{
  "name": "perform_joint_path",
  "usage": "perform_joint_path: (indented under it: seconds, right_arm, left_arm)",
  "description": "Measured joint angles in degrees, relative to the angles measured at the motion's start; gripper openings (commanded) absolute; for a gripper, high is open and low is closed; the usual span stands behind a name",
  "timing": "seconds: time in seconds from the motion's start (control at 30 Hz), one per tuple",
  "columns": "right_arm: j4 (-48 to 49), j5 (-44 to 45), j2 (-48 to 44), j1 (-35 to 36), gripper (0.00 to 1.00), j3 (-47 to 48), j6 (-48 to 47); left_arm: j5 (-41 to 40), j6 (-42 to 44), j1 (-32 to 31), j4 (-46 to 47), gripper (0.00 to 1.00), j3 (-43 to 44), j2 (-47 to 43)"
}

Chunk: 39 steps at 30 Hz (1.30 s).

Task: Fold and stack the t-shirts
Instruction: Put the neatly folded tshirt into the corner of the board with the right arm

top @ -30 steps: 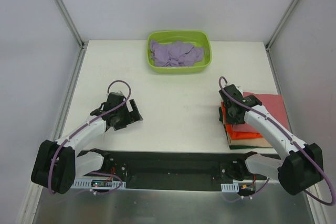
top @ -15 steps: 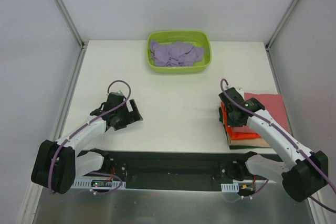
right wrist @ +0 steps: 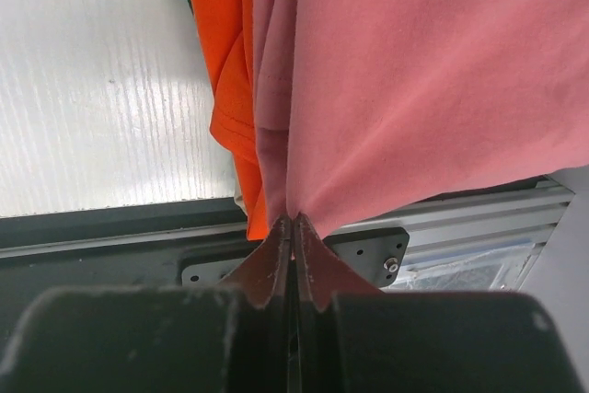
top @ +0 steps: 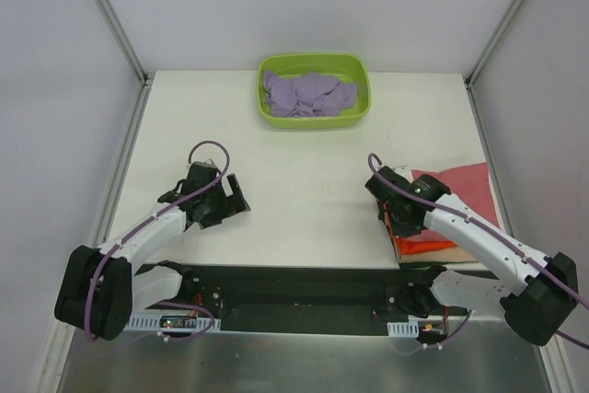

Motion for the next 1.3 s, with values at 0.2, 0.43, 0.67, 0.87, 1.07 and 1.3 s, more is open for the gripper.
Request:
perform_joint_path:
  seconds: [0.2,0.43,0.67,0.87,1.07,1.3]
  right_arm:
    - [1.9,-1.9,3.6,0.2,0.08,-1.0,0.4]
    - [6.3,-3.7,13.2,0.2,0.13,-2.0,0.4]
    - [8.0,-3.2,16.8,0.2,0.89,-1.0,-0.4]
    - [9.5,-3.7,8.9,0.3,0.96,3.1,-4.5]
    - [18.6,-0.9,-6.2,0.3,0.96,3.8,-6.6]
    - [34.4,2.0,-18.6,0.0,0.96,-0.6,-8.6]
  left_arm:
    - [0.0,0.0,0.0,0.0,0.99,0.0,0.0]
    - [0.0,0.0,0.0,0.0,0.99,0.0,0.0]
    - [0.0,0.0,0.0,0.0,0.99,0.0,0.0]
    - [-0.1,0.0,0.0,-0.3,0.99,0.0,-0.3]
    - [-0.7,0.1,0.0,-2.9,0.99,0.0,-3.4]
    - [-3.3,0.0,0.0,-5.0,0.99,0.1,-13.8]
